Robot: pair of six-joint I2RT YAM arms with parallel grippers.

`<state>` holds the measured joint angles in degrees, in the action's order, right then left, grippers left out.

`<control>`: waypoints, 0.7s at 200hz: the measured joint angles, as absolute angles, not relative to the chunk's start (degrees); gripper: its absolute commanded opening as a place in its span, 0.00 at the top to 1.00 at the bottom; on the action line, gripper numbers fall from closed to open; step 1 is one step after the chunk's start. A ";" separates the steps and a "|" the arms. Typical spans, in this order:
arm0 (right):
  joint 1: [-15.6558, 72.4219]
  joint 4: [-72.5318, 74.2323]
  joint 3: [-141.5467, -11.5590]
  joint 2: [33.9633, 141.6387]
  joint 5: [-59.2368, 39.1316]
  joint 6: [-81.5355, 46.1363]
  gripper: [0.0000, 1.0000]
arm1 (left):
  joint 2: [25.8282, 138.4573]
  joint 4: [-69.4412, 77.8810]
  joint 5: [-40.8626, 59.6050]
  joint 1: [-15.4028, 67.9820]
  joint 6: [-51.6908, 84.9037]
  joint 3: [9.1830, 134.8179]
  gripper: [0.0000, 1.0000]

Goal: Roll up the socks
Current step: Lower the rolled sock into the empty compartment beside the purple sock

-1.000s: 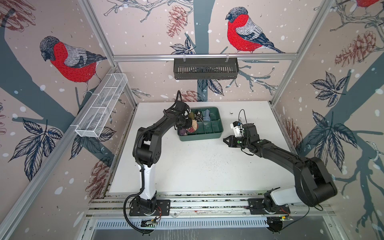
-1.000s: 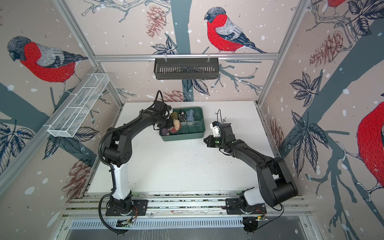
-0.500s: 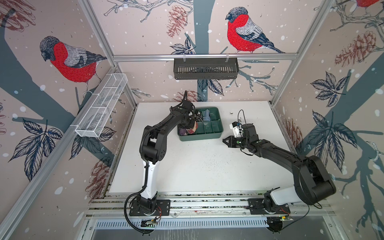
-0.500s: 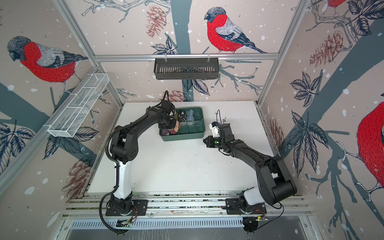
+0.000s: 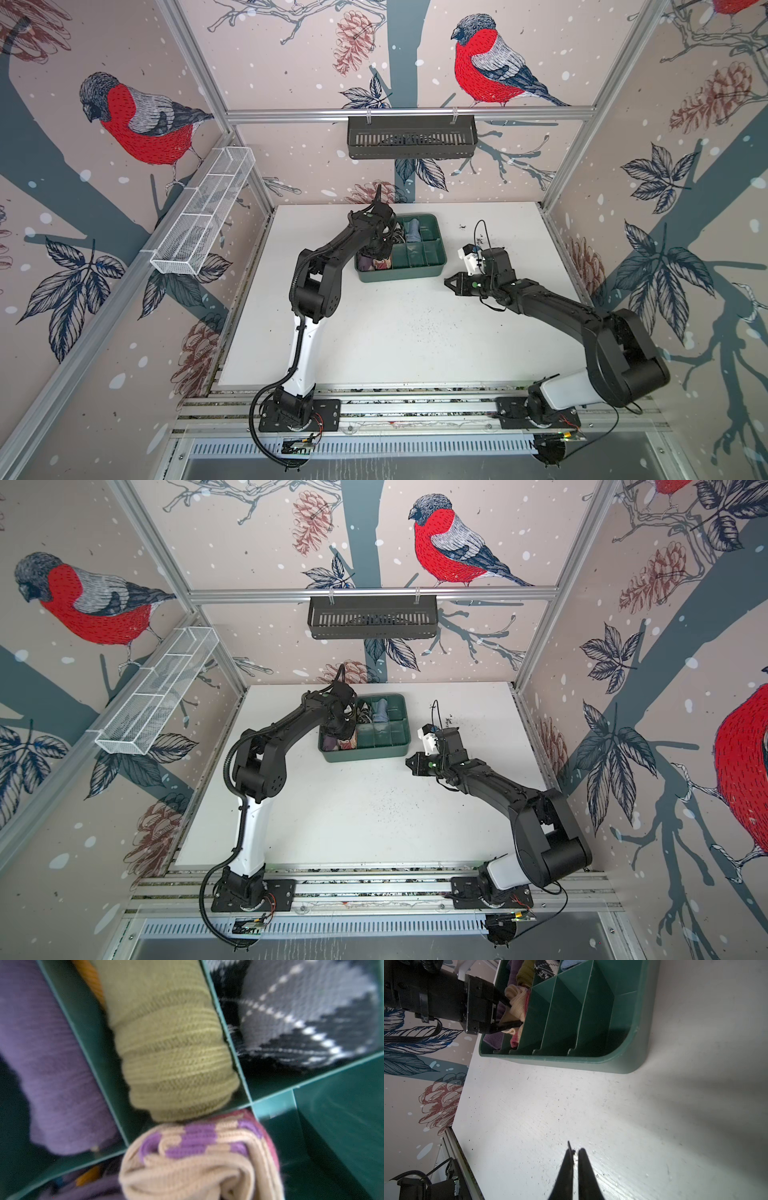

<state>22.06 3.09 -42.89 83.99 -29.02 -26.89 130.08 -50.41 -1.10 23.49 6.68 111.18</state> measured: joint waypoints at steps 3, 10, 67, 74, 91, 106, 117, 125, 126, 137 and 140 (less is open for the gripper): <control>22.09 3.09 -42.94 84.03 -28.99 -26.89 0.90 | 130.23 -50.59 -1.15 23.51 6.68 111.35 1.00; 22.13 3.11 -42.96 84.09 -29.02 -26.89 0.90 | 130.67 -50.78 -1.74 23.59 6.68 111.66 1.00; 22.22 3.20 -43.16 84.40 -29.17 -26.92 0.90 | 133.73 -54.11 -4.32 23.88 7.18 115.09 1.00; 22.24 3.22 -43.18 84.40 -29.17 -26.92 0.90 | 133.82 -54.24 -4.34 23.92 7.27 115.22 1.00; 22.26 3.29 -43.18 84.42 -29.19 -26.92 0.90 | 133.78 -54.19 -4.51 24.10 7.31 115.15 0.92; 22.26 3.29 -43.18 84.42 -29.19 -26.89 0.90 | 133.12 -53.69 -4.58 24.21 7.49 114.41 0.84; 22.26 3.29 -43.18 84.42 -29.19 -26.89 0.90 | 132.33 -53.06 -4.49 24.32 7.60 113.51 0.80; 22.26 3.29 -43.18 84.42 -29.21 -26.89 0.90 | 131.66 -52.66 -4.51 24.38 7.73 112.88 0.78; 22.26 3.29 -43.18 84.42 -29.21 -26.89 0.90 | 131.52 -52.62 -4.51 24.43 7.73 112.77 0.78; 22.26 3.29 -43.20 84.42 -29.21 -26.89 0.90 | 130.56 -52.38 -4.54 24.47 7.73 112.07 0.70; 22.26 3.29 -43.20 84.42 -29.21 -26.89 0.90 | 130.28 -52.27 -4.51 24.47 7.73 111.90 0.69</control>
